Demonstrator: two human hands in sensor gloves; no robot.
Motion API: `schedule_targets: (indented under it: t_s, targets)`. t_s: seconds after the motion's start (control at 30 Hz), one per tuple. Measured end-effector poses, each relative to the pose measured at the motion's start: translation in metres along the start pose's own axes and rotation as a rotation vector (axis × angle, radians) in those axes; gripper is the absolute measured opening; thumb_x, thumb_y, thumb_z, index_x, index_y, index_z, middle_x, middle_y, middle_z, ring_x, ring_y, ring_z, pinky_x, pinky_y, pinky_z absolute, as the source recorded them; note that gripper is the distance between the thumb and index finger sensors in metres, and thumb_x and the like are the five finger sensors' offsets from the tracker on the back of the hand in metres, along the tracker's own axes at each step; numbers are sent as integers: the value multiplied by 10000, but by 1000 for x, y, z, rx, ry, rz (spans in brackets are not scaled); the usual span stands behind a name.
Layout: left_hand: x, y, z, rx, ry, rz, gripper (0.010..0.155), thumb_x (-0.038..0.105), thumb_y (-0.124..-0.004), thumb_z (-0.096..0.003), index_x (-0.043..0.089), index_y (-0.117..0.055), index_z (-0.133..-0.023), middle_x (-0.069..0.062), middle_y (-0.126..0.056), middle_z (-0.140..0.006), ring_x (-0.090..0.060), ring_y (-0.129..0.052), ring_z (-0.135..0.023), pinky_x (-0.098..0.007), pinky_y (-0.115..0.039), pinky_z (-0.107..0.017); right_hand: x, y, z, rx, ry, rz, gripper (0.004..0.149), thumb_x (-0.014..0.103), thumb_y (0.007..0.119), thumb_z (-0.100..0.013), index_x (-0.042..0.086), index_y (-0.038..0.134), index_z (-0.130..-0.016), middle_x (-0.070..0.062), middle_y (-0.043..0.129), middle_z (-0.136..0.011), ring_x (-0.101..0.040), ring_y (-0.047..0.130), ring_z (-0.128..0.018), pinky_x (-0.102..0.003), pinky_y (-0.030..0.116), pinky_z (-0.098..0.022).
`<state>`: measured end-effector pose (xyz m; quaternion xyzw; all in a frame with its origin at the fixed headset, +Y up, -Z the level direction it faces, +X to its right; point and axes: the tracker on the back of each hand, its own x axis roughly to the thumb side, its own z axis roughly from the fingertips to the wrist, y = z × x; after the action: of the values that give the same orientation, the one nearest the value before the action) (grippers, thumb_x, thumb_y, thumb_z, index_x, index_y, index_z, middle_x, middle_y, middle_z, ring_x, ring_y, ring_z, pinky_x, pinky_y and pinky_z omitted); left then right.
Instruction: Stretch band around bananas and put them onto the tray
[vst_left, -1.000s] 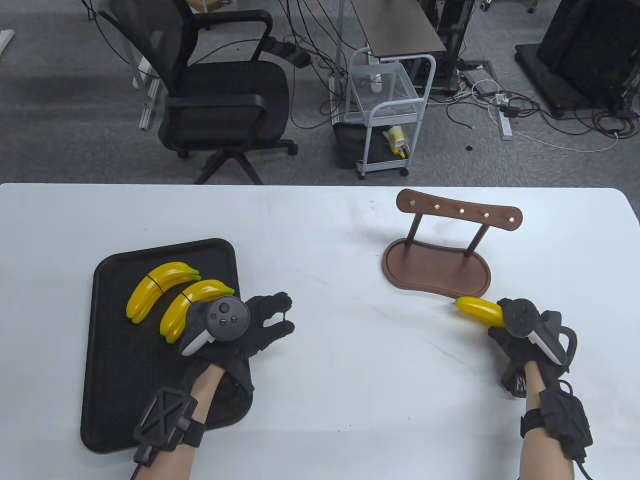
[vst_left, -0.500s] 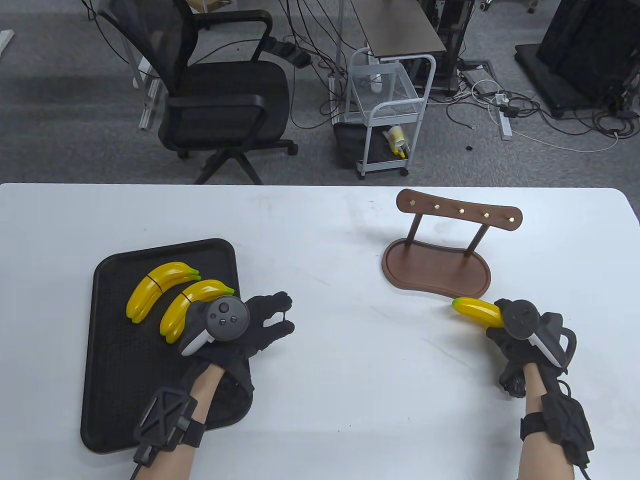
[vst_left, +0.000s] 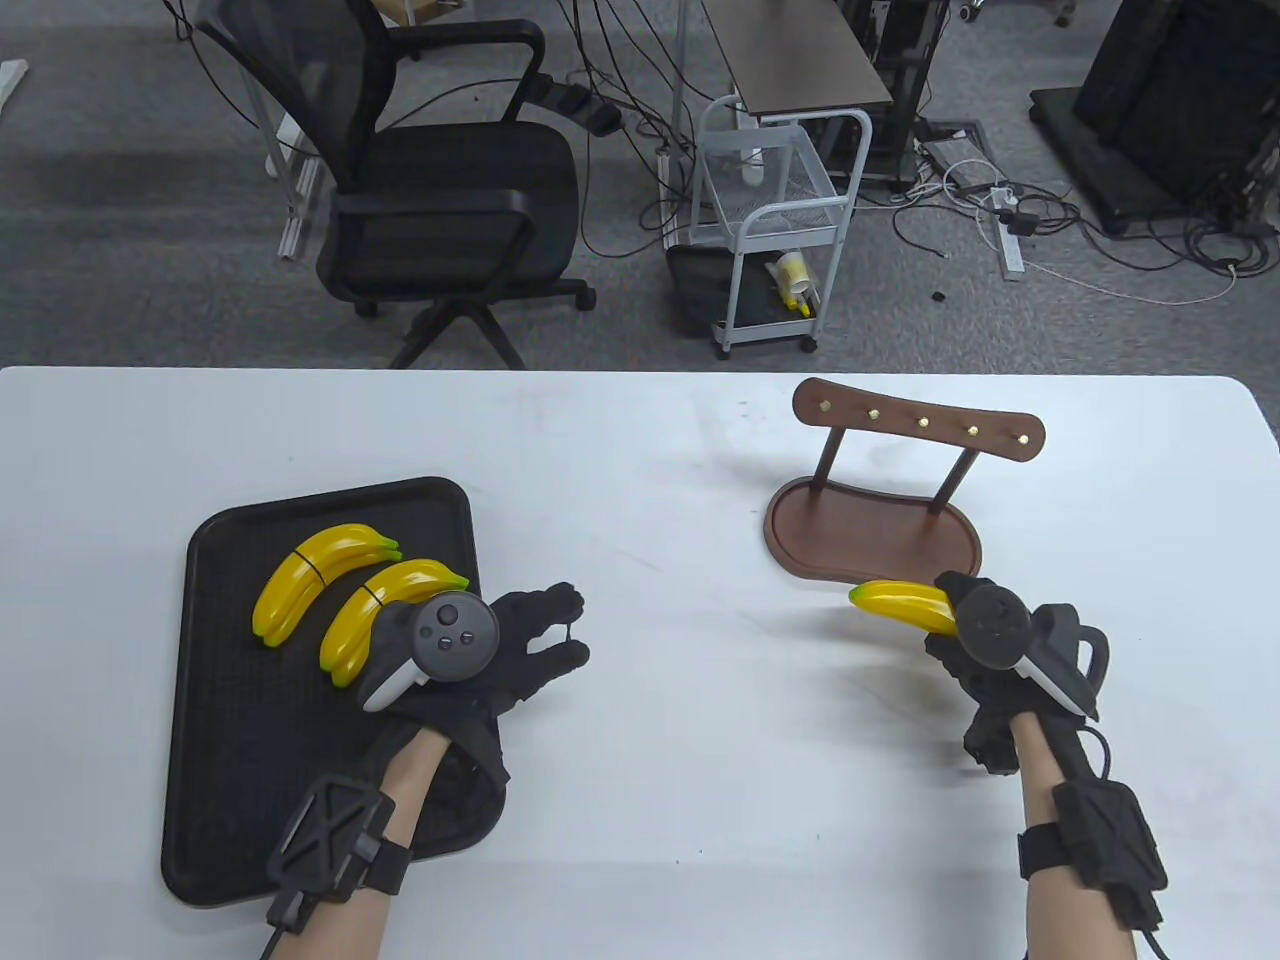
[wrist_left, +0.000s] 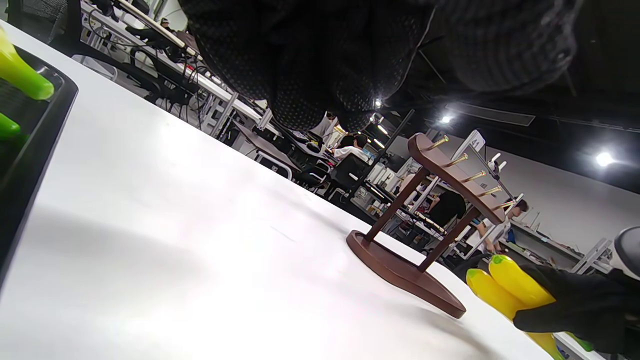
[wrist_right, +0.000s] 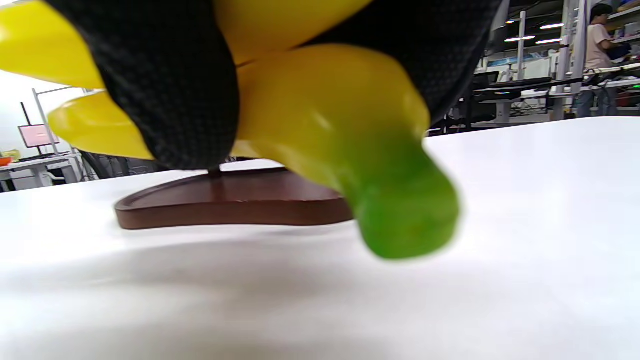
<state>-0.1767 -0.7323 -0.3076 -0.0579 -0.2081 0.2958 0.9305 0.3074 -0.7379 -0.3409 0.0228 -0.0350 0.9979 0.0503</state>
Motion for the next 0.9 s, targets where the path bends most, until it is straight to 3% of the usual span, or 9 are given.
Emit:
schedule_targets:
  t_s: [0.43,0.9]
  targets:
    - [-1,-1,0,-8,2,22,659,586,-676,-509,247,-606,-1069,8,-763,-1107,-265,-791,-1040,-462,-622,-824,50,-21,-4,-37,-99,-13,691,367,933,-438,145,625,-1015,-110,778,-1000,-339,899,-787,-468,834,-538]
    - [-1,-3,0,-17,8,54,659,587,-673,-518,236,-610,-1072,-1,-772,-1101,-271,-793,-1037,-469,-622,-821,109,-27,-8,-39,-208,-40,693,364,935,-437,145,625,-1017,-109,778,-1004,-342,901,-788,-473,830,-540]
